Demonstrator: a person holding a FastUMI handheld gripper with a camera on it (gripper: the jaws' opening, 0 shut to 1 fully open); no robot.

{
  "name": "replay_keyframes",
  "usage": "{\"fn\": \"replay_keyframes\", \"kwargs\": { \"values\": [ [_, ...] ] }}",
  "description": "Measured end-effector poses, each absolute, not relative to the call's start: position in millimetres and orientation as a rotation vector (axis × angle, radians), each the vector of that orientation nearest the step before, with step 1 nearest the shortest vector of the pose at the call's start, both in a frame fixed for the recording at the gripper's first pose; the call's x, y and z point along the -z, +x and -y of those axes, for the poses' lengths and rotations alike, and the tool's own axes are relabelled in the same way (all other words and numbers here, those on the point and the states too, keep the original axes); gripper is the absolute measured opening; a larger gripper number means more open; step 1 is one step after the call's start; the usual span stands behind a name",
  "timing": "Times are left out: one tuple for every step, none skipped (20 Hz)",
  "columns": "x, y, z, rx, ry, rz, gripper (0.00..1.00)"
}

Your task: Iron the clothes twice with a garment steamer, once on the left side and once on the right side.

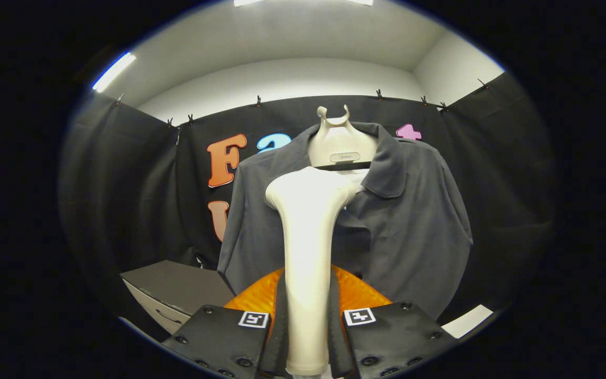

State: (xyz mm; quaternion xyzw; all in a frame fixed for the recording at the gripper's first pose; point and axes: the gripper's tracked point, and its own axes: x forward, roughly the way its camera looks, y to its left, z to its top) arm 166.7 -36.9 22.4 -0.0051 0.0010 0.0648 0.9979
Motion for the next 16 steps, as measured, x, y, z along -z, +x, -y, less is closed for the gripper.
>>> {"fn": "replay_keyframes", "kwargs": {
  "values": [
    [-18.5, 170.2, 36.0, -0.128, -0.012, -0.007, 0.38],
    [-13.4, 173.9, 35.2, -0.124, -0.015, -0.012, 0.38],
    [-8.5, 177.0, 35.3, -0.119, -0.018, -0.015, 0.38],
    [-5.2, 179.5, 36.1, -0.114, -0.027, -0.011, 0.38],
    [-3.9, 181.5, 36.0, -0.109, -0.038, -0.005, 0.38],
    [-1.7, 181.0, 37.5, -0.105, -0.047, 0.001, 0.38],
    [-1.3, 181.4, 37.2, -0.103, -0.052, 0.003, 0.38],
    [0.8, 181.2, 37.3, -0.1, -0.051, 0.001, 0.38],
    [6.5, 180.6, 38.8, -0.095, -0.049, -0.005, 0.38],
    [12.4, 179.8, 40.2, -0.089, -0.05, -0.014, 0.38],
    [19.5, 178.9, 41.2, -0.084, -0.05, -0.026, 0.38],
    [25.3, 178.0, 42.3, -0.08, -0.049, -0.032, 0.38],
    [31.6, 178.7, 42.1, -0.076, -0.05, -0.038, 0.38],
    [36.6, 178.3, 42.3, -0.074, -0.05, -0.046, 0.38],
    [42.2, 179.0, 42.1, -0.074, -0.047, -0.053, 0.39],
    [49.0, 177.0, 42.4, -0.073, -0.045, -0.064, 0.38]
  ]
}}
